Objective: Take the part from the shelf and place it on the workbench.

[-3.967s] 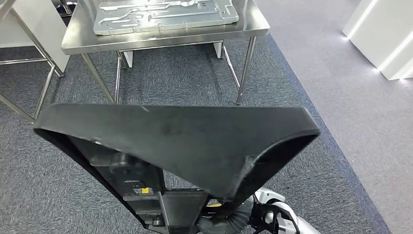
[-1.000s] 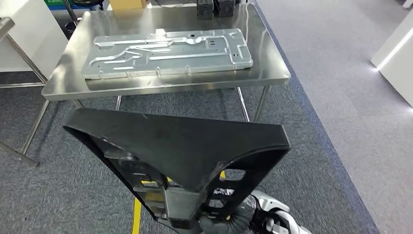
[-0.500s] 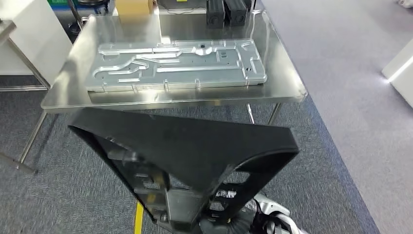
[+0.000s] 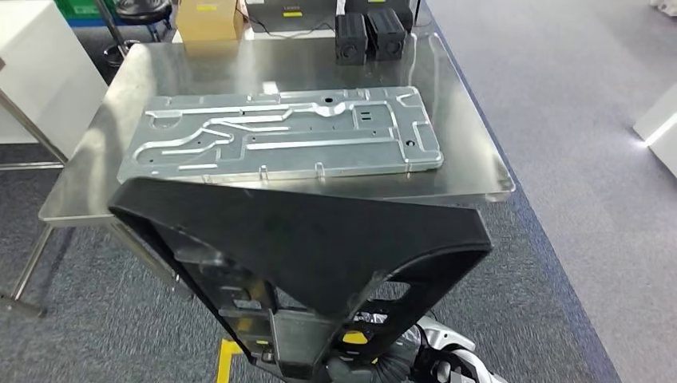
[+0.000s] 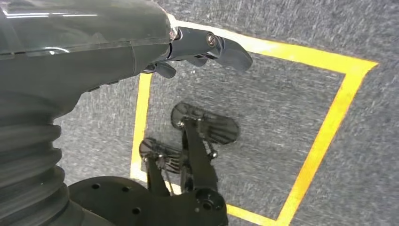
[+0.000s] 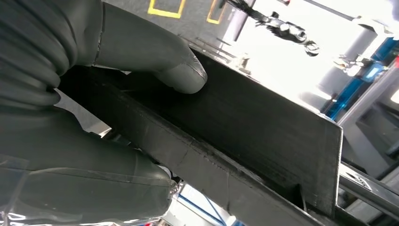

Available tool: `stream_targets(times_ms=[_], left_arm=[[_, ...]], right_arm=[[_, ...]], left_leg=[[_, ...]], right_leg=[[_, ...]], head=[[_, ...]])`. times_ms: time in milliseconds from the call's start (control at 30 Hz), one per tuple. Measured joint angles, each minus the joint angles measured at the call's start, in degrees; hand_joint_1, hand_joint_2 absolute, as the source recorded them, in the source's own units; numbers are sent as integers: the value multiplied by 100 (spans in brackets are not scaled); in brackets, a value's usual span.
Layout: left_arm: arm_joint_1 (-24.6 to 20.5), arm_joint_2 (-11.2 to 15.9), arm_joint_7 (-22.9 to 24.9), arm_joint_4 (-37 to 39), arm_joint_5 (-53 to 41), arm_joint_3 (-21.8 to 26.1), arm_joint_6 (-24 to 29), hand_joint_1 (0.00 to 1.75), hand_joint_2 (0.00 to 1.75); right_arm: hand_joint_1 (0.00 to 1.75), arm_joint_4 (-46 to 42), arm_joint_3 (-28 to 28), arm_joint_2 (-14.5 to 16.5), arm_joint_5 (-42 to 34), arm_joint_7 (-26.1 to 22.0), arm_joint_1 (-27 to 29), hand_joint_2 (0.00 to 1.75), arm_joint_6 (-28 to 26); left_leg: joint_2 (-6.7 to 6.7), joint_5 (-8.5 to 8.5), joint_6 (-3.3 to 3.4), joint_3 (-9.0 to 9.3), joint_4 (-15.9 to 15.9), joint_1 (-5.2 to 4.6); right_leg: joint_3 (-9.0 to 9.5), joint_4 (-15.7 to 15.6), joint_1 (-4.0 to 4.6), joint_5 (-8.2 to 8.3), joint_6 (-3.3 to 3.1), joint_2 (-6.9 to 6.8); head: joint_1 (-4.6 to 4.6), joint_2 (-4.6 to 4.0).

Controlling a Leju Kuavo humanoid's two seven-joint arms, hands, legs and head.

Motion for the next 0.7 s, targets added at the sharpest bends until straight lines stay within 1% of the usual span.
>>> stream_targets(times_ms=[33,67,100,133,167,200,233,267,300,333,367,400,433,467,500,533,567,600,633,667,700], left_arm=[[-2,2,2,-2,-2,0,-2,0,175],[-13,10,2,-4,-4,0,-4,0,175],[-24,18,-2,-6,-4,0,-5,0,175],[-35,27,-4,-8,-4,1,-5,0,175],[-44,35,-8,-9,-4,1,-3,0,175],[-49,39,-10,-10,-4,2,-2,0,175],[-52,43,-13,-11,-3,3,0,0,175],[-53,45,-16,-11,-3,4,2,0,175],[-53,46,-19,-12,-2,6,2,0,175],[-51,45,-21,-12,-2,8,2,0,175],[-50,44,-22,-12,-3,10,2,0,175],[-50,39,-23,-11,-4,14,2,0,175],[-50,27,-23,-9,-9,19,3,0,175],[-53,10,-21,-7,-14,24,5,0,175],[-60,-4,-16,-5,-21,29,9,0,175],[-68,-14,-11,-4,-26,33,15,0,175],[-76,-15,-7,-5,-29,34,19,0,175],[-83,-11,-4,-5,-31,35,23,0,175],[-91,-9,-4,-6,-31,36,24,0,175],[-103,-7,-4,-6,-32,36,25,0,175],[-115,-5,-4,-6,-33,37,25,0,175]], right_arm=[[166,0,1,1,3,1,-1,175,-1],[166,-8,0,1,3,1,-4,175,-5],[166,-19,0,2,3,1,-11,175,-9],[166,-29,0,2,-1,-1,-22,175,-13],[166,-38,-1,2,-5,-2,-33,175,-16],[166,-42,-2,2,-10,-2,-40,175,-19],[166,-42,-3,1,-14,-2,-44,175,-21],[166,-42,-3,1,-16,-2,-46,175,-24],[166,-42,-3,1,-17,-2,-49,175,-27],[166,-42,-3,1,-17,-2,-54,175,-31],[166,-42,-3,1,-18,-2,-60,175,-35],[166,-42,-3,1,-17,-2,-67,175,-39],[166,-40,-3,1,-15,-2,-71,175,-41],[166,-39,-4,1,-6,-2,-78,175,-47],[166,-39,-4,1,11,-1,-89,175,-53],[166,-42,-6,1,33,-1,-108,175,-62],[166,-45,-8,2,53,-1,-135,175,-75],[166,-56,-10,5,68,-1,-161,175,-86],[166,-64,-11,8,77,-2,-183,175,-96],[166,-71,-10,12,80,-2,-197,175,-103],[166,-77,-10,16,83,-2,-202,175,-106]], left_leg=[[4,40,40,39,-31,-37],[-9,-14,93,102,-38,-58],[-22,-40,141,168,-71,-69],[-30,-83,183,253,-112,-70],[-36,-131,221,349,-154,-69],[-37,-189,248,448,-198,-70],[-40,-258,267,555,-236,-72],[-48,-333,275,669,-267,-74],[-62,-415,274,790,-290,-75],[-80,-506,270,922,-307,-76],[-96,-603,264,1065,-323,-75],[-108,-703,256,1202,-343,-75],[-118,-798,243,1332,-355,-76],[-132,-886,215,1431,-374,-79],[-142,-962,178,1505,-408,-81],[-151,-997,138,1571,-424,-84],[-155,-985,94,1609,-429,-84],[-147,-945,62,1620,-380,-79],[-133,-857,38,1568,-216,-76],[-119,-787,14,1434,33,-71],[-104,-806,-6,1230,352,-66]], right_leg=[[37,40,-14,-20,50,8],[28,112,-37,9,94,10],[-29,276,-63,87,129,3],[-179,555,-79,203,150,-6],[-404,888,-90,276,166,-15],[-683,1232,-94,269,177,-25],[-974,1519,-93,148,182,-29],[-1237,1693,-92,-66,186,-30],[-1440,1743,-90,-293,184,-31],[-1582,1668,-86,-446,176,-32],[-1665,1473,-74,-437,157,-34],[-1703,1181,-52,-200,122,-38],[-1730,801,-13,299,71,-46],[-1738,490,26,812,23,-37],[-1737,274,62,1241,-16,-26],[-1729,150,83,1486,-49,-11],[-1690,135,88,1485,-75,7],[-1629,97,79,1450,-104,11],[-1552,46,67,1404,-139,14],[-1469,1,57,1360,-171,13],[-1385,-35,48,1313,-194,11]], head=[[1,0],[0,0],[3,0],[5,0],[10,0],[13,0],[14,0],[14,0],[14,0],[15,0],[16,0],[18,0],[18,0],[17,0],[17,0],[13,0],[12,0],[12,0],[7,0],[3,0],[-3,0]])
